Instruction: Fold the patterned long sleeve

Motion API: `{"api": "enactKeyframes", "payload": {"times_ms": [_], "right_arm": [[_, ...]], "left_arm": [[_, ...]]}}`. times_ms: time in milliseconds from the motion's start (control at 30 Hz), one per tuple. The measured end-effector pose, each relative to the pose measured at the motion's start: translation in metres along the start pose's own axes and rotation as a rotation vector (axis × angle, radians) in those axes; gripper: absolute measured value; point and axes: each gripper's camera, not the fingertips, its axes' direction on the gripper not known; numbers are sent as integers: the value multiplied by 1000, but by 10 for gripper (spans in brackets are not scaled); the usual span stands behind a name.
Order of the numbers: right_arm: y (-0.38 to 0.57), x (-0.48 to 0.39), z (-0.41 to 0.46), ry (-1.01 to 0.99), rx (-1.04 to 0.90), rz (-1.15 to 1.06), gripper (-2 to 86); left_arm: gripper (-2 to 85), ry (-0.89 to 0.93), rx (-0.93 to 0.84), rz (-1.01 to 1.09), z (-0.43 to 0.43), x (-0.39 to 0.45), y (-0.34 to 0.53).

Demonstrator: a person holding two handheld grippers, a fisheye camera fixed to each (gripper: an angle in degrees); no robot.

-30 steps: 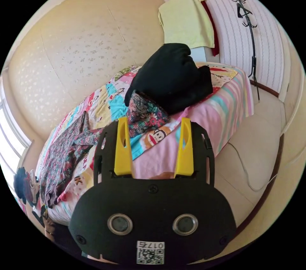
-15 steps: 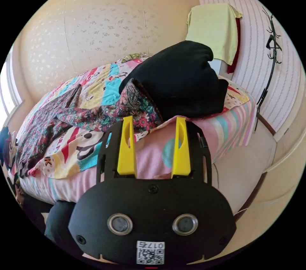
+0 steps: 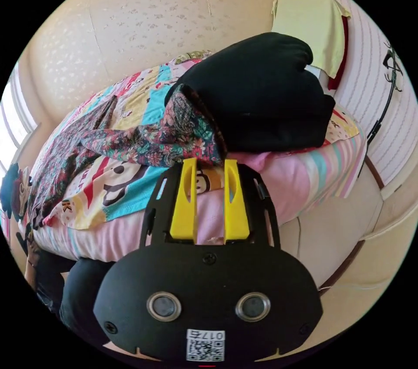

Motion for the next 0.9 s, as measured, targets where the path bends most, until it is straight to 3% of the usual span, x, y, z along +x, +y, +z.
{"api": "enactKeyframes", "payload": {"times_ms": [233,300,467,567,633,733,900], "right_arm": [[-6,-6,-65,-348,235,192,30],[-26,-31,-92,-428,286,124,27],[-90,-188,-191,-546,509,-310,25],[-116,-272,-219,-666,560,-375,27],[-126,-316,-219,-769,505,-341,29],[-109,-397,-189,-1039,268,-349,36],[50,-509,-105,-1401,-139,-502,56]], "left_arm": [[-5,4,8,-21,-5,-3,-5],[-5,14,10,-32,-7,-5,-7],[-5,34,9,-41,-11,-8,-11],[-5,56,9,-53,-14,-11,-14],[-5,74,10,-67,-17,-13,-16],[-5,98,5,-88,-20,-16,-19],[-6,147,0,-122,-24,-22,-23]]}}
